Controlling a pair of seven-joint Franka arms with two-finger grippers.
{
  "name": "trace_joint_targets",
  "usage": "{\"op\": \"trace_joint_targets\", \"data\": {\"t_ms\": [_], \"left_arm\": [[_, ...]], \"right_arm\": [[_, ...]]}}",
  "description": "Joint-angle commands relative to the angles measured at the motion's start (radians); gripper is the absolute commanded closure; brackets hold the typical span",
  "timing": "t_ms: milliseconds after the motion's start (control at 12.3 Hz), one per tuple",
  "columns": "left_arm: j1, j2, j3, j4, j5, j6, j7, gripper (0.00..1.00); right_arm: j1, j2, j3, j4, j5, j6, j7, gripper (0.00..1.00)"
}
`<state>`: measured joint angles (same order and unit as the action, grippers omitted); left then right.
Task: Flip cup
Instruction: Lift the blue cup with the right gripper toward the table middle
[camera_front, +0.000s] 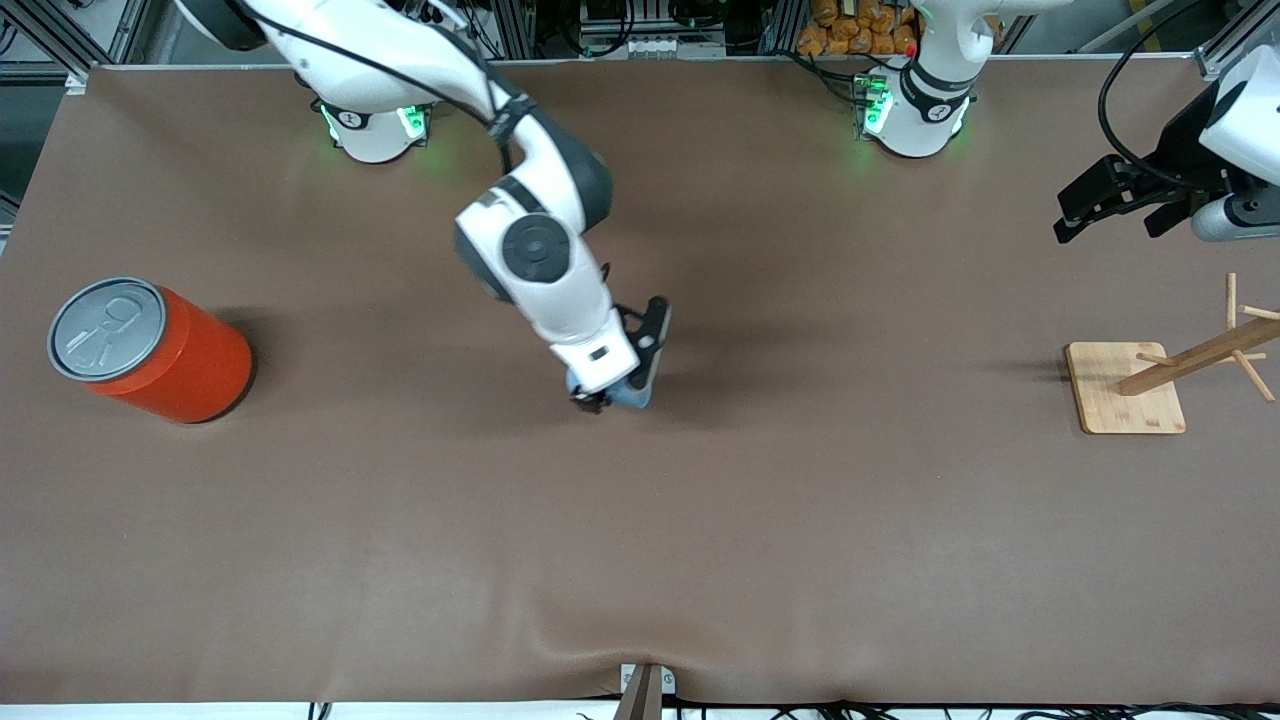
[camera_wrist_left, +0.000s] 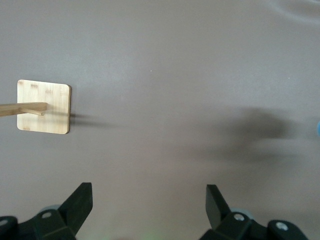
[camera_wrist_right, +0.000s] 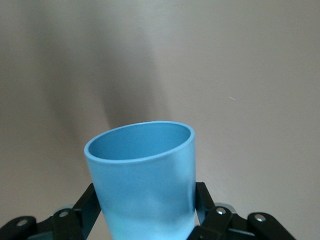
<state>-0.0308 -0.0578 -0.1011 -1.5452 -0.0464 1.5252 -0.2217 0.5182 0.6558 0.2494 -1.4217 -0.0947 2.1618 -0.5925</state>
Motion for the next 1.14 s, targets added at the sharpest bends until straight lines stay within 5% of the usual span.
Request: {"op": "trace_joint_targets", "data": {"t_ms": [0, 325, 895, 1057], "left_arm": [[0.002, 0.010, -0.015, 0.014, -0.015, -0.013, 0.012, 0.00], [-0.001, 0.012, -0.015, 0.014, -0.013, -0.008, 0.013, 0.00], [0.003, 0.010, -0.026, 0.016, -0.009, -0.008, 0.012, 0.00], [0.005, 0.009, -0.026, 0.017, -0.009, -0.008, 0.012, 0.00]], "right_arm": [[0.075, 0.074, -0.009, 0.036, -0.098, 0.018, 0.042, 1.00], [0.177, 0.171, -0.018, 0.055, -0.218, 0.113, 0.221, 1.00], [0.206, 0.219, -0.027, 0.075, -0.230, 0.121, 0.292, 1.00], [0.223, 0.223, -0.032, 0.075, -0.232, 0.121, 0.307, 0.90]]}}
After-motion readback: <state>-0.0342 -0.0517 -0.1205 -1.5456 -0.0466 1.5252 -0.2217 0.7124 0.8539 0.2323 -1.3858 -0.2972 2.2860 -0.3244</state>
